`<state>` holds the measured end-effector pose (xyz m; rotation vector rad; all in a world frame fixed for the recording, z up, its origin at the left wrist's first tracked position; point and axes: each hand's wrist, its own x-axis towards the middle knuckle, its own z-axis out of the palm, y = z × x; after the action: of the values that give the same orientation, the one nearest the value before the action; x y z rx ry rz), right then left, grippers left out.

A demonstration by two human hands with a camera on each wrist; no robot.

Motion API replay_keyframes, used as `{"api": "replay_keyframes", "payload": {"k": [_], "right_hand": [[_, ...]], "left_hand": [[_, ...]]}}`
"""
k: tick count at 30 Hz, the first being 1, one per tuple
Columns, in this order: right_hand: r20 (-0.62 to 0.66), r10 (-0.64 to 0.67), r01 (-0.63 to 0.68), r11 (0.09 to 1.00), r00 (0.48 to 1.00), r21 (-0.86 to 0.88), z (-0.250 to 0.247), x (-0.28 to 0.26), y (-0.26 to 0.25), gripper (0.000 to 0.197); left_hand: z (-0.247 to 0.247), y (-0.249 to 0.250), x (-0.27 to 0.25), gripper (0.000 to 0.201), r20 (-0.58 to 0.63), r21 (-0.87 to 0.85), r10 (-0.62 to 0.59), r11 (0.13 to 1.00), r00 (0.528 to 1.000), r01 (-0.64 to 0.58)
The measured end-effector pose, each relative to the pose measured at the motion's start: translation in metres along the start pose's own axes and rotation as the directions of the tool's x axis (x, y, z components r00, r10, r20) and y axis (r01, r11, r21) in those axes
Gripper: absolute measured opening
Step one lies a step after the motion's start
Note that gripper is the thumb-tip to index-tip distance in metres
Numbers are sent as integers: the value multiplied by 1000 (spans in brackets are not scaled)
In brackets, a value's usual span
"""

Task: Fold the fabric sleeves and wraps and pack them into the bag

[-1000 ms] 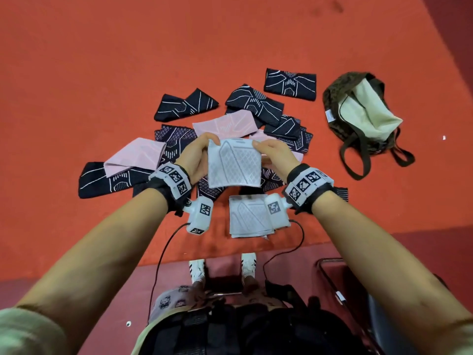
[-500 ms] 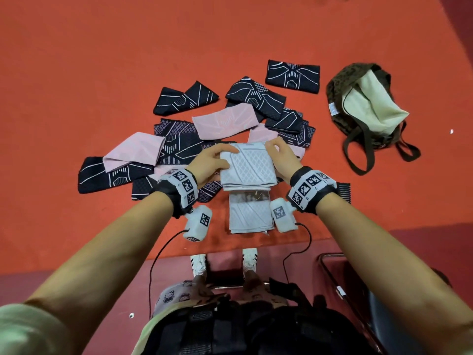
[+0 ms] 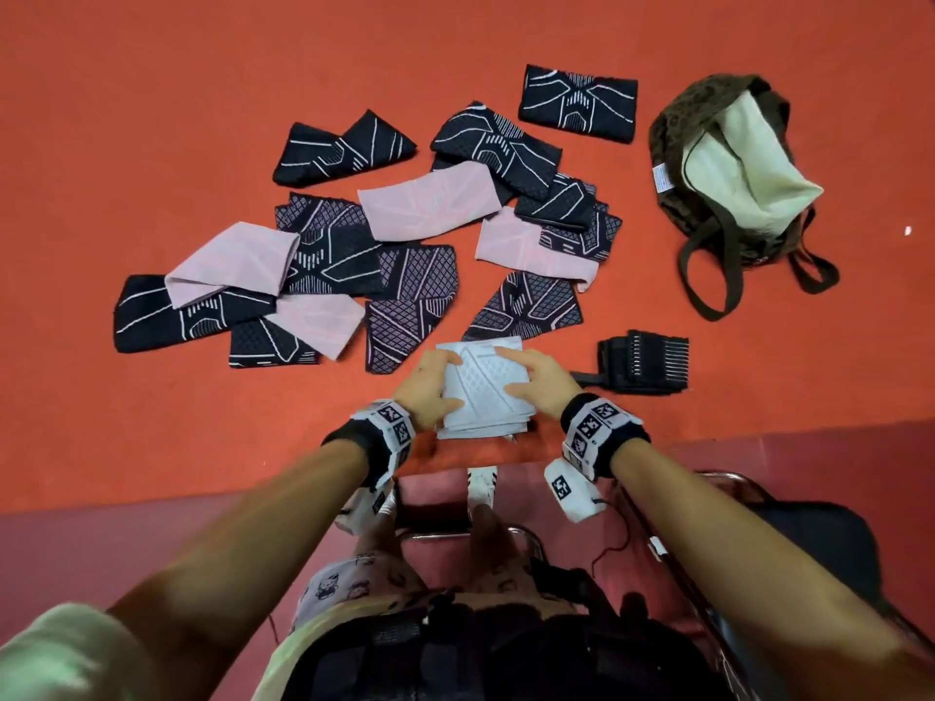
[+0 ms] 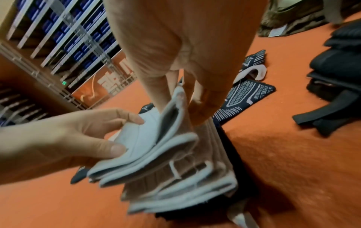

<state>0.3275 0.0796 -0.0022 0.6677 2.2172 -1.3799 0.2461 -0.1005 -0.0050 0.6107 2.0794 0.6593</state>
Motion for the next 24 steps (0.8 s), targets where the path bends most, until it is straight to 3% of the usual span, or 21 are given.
{"api": "replay_keyframes", "payload": {"k": [5, 11, 14, 17, 20, 24], "right_hand": [[84, -9, 26, 979, 996, -201, 18, 7, 21, 68], [44, -11, 23, 959, 999, -283, 24, 4, 31, 68], [29, -96, 93, 777, 995, -622, 17, -1, 32, 69], [96, -189, 195, 628, 977, -754, 13, -2, 32, 70], [178, -120, 214, 595, 977, -775, 16, 0, 40, 77], [165, -71, 174, 600, 984, -780, 20, 3, 48, 81]], "left_hand": [[18, -14, -4, 68, -3, 51, -49, 998, 999, 49], [26, -15, -1, 83, 4, 261, -40, 965, 999, 38], [26, -18, 1, 82, -61, 458, -16, 888, 998, 43], [27, -21, 5, 77, -125, 600, 68, 800, 990, 21], [34, -26, 11, 85, -30, 693, 80, 720, 996, -37], [42, -34, 17, 96, -11, 707, 42, 706, 999, -22]]}}
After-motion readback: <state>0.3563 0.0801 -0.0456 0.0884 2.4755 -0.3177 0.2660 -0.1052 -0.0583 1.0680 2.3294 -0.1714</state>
